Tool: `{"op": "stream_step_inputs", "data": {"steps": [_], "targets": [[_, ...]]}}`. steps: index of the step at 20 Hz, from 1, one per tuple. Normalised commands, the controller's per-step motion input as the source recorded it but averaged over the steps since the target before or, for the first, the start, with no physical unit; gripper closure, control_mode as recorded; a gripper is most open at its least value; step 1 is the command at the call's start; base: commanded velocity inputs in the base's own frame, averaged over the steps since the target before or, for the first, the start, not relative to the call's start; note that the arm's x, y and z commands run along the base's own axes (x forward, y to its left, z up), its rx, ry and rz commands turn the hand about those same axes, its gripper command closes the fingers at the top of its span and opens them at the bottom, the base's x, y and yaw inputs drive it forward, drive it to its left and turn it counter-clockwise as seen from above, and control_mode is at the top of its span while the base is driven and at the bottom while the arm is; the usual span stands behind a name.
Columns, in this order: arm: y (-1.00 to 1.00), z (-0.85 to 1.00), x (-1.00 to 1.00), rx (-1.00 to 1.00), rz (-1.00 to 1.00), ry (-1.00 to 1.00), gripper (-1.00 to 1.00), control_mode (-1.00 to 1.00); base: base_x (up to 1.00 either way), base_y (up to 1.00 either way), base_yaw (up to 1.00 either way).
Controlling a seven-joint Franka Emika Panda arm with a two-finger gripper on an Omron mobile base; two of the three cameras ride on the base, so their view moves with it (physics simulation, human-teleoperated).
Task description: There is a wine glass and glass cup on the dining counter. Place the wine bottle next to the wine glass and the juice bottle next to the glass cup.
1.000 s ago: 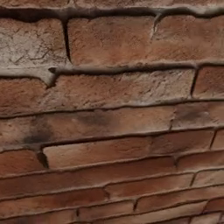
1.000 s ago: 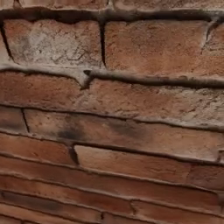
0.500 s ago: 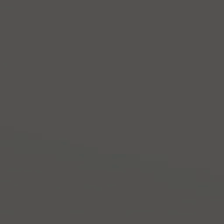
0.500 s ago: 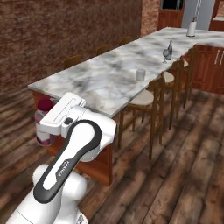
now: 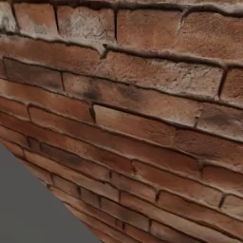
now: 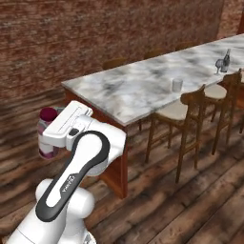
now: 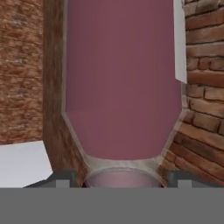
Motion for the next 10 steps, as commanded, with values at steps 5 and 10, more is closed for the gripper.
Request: {"op": "stream_step_inputs", "data": {"steps": [5, 10], "targets": [[0.0, 0.0, 0.0, 0.0, 0.0, 0.0, 1.0, 1.0, 0.0, -1.0, 0.43], [0.0, 0.0, 0.0, 0.0, 0.0, 0.0, 1.0, 1.0, 0.0, -1.0, 0.39]]}}
